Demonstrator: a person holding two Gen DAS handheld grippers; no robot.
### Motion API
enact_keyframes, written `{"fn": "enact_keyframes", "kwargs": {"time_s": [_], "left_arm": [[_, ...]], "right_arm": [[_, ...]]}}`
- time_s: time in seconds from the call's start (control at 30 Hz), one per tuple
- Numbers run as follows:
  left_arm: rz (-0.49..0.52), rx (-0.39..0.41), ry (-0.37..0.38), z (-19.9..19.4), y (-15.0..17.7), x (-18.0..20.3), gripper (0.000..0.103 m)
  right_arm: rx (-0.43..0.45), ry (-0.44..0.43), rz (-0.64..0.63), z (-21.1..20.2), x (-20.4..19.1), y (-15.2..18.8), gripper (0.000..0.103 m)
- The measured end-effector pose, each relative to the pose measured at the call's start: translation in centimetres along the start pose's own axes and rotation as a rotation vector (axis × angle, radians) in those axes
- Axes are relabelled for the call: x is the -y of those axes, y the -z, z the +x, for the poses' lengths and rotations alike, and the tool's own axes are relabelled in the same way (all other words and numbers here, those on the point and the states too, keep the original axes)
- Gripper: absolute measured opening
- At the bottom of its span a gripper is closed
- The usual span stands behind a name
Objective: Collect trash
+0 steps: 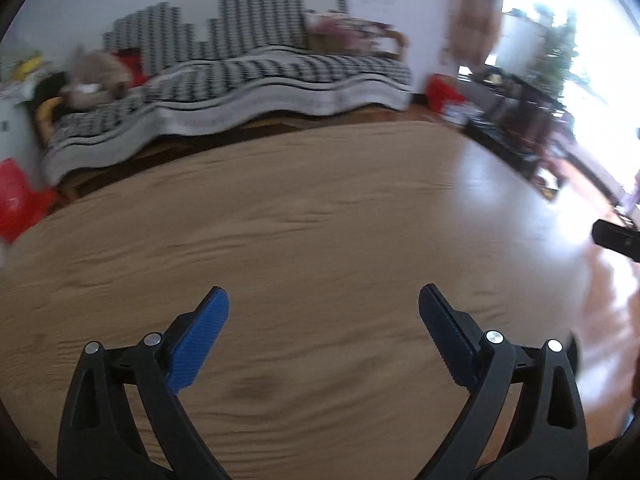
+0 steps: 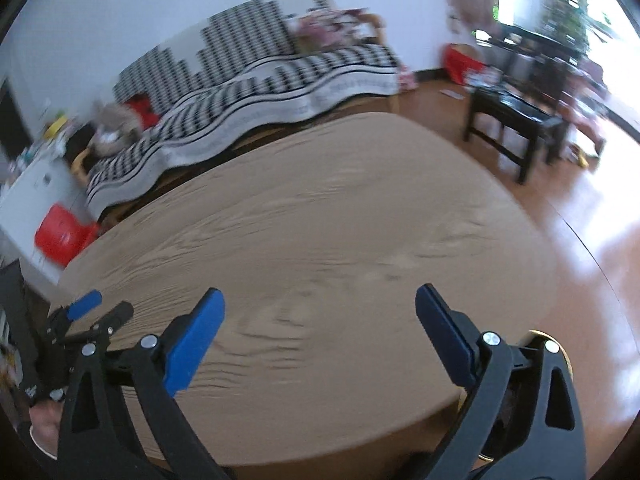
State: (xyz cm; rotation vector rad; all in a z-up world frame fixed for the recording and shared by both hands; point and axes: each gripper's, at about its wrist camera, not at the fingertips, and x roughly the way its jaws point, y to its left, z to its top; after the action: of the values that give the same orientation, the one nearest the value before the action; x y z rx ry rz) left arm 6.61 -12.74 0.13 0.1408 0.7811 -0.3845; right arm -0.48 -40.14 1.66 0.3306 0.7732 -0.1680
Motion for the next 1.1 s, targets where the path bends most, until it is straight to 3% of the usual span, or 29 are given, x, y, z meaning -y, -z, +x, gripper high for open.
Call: {"fn": "enact_keyframes", "kwargs": {"time_s": [0.2, 0.4, 0.6, 1.1], "left_arm": [[-0.052, 0.0, -0.103, -0.5, 0.2, -6.6, 0.093], [-0.122, 0.028, -0.119, -1.6, 0.4, -10.4, 0.094], [-0.133, 0.023, -0.132, -1.3, 0.5, -11.4, 0.094], [-0.154, 0.002, -0.132, -1.1, 0.3, -10.6, 0.094]], "right_arm": [[-0.01, -0.053, -0.13, 4.1, -8.9, -0.5, 0.093], [-0.045, -0.076, -0.194, 7.3, -13.7, 0.0, 0.094], [-0.064, -0.082, -0.204, 8.5, -14.8, 0.3, 0.094], [-0.072, -0.103, -0.179, 7.7, -13.5, 0.7, 0.094]]}}
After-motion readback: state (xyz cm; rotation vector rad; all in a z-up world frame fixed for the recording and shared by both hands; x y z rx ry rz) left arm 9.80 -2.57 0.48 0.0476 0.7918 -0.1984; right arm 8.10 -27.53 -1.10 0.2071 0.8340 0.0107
